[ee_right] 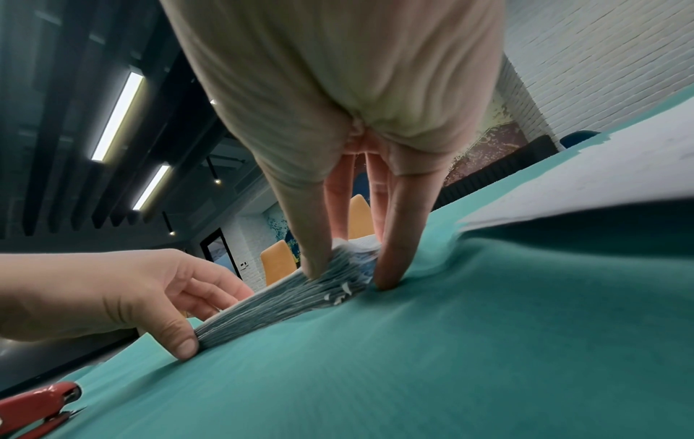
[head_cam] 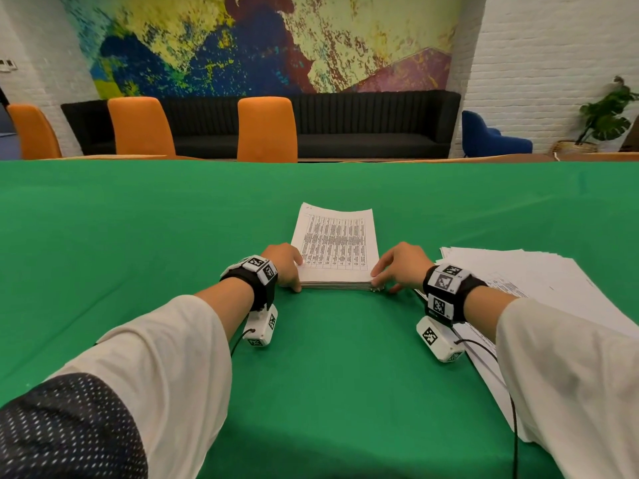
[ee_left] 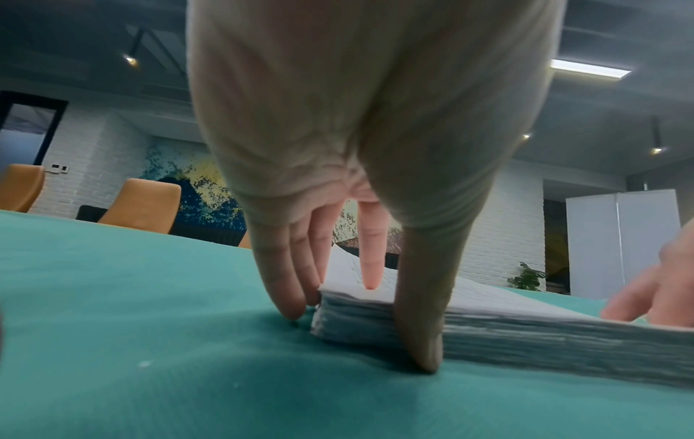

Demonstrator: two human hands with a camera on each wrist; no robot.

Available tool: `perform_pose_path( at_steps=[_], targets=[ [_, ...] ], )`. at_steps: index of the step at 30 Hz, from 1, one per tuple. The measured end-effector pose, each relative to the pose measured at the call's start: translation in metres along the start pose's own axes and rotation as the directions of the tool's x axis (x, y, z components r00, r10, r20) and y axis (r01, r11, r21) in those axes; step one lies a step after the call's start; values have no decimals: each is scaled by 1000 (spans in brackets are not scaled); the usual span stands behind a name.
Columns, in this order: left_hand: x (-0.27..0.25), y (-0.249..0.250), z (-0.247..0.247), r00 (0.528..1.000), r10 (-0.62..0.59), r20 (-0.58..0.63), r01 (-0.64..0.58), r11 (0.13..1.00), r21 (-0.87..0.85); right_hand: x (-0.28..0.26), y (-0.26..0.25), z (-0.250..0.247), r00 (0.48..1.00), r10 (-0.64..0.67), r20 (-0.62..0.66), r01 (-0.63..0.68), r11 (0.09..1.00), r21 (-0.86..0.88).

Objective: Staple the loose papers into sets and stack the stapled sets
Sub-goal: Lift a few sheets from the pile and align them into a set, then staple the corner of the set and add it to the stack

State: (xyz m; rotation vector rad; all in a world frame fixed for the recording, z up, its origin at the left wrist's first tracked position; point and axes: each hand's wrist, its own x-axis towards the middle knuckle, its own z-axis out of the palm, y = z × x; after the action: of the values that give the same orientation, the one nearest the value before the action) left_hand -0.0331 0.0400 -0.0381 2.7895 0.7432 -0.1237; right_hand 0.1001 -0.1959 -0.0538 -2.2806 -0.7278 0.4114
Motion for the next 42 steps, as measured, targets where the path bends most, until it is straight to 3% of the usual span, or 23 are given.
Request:
perform_pose_path(
  at_steps=[17,21,26,29,31,33,36,40,42],
  targets=[
    [-5,0,-4,1000,5,-13,-5,1000,-28,-4,4,-6,1000,-5,7,5,1000,27],
    [-19,-12,-22,997,67,-29,-69,995,-74,-17,23,-50,994,-17,-104,-1,985,-173],
    [-49,-50,-44,998,-31,59,18,978,207,-52,69,-86,968,217,125,-117,833,-541],
    [-71,-64,-40,974,-119,191,51,943,328,-75,74,-79,962,188,198,-27,788,-614],
    [-83,-67,-33,970,-120,210,28,919,394,-92,64,-71,953,135,270,66,780,-623],
    [-94,-63,-30,980,-67,187,-21,900,436,-111,51,-63,930,100,353,152,771,-618],
    [-105,-49,-23,978,120,171,-183,885,429,-133,32,-50,891,45,452,276,737,-617],
    [-121,-27,-3,887,427,173,-461,820,338,-149,12,-28,842,-24,539,419,657,-627],
    [-128,-23,4,843,509,175,-538,801,262,-154,7,-20,808,-85,583,494,638,-591]
  ],
)
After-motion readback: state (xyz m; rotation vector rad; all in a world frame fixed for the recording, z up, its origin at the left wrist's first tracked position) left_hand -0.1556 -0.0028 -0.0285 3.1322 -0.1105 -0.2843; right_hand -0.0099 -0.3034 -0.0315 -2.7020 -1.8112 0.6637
